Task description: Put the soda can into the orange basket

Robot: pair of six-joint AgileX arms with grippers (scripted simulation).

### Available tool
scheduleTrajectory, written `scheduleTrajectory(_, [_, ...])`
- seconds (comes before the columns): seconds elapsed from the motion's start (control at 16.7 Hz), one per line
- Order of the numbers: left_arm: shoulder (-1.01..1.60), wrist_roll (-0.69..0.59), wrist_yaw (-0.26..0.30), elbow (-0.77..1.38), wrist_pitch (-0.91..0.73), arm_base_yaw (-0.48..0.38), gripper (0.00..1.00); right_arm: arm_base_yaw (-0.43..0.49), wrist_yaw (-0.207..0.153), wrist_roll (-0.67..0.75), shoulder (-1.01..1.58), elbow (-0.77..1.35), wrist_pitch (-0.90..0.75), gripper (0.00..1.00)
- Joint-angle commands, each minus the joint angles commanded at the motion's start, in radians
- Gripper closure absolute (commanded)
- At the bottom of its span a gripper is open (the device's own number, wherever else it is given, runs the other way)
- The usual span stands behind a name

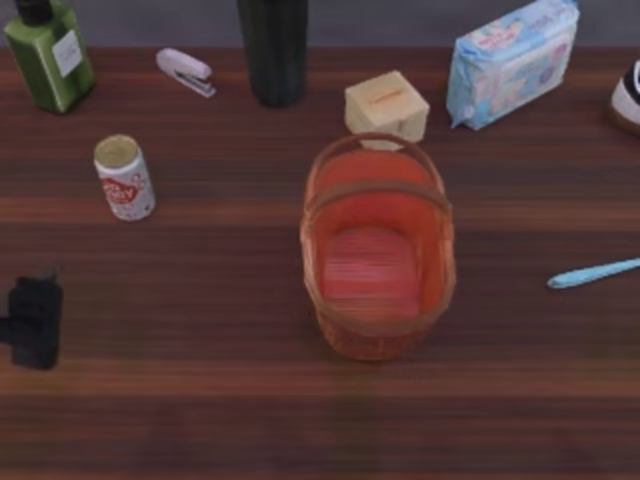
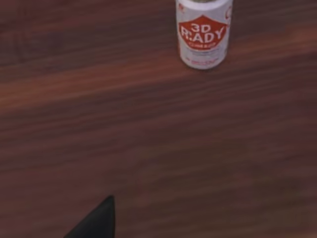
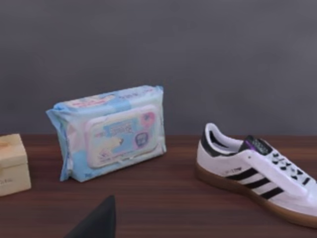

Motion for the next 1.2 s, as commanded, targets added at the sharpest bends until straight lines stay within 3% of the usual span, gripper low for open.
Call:
scheduleTrajectory(0.72, [1.186,0.325,0.0,0.962,-0.698,-0.062,0.0,0.0,0.0,0.0,0.0,0.0,0.0,0.0])
scheduleTrajectory(1.2, [1.686,0.488,-0.036,1.621,-0.918,-0.068,0.0,0.0,0.0,0.0,0.0,0.0,0.0,0.0])
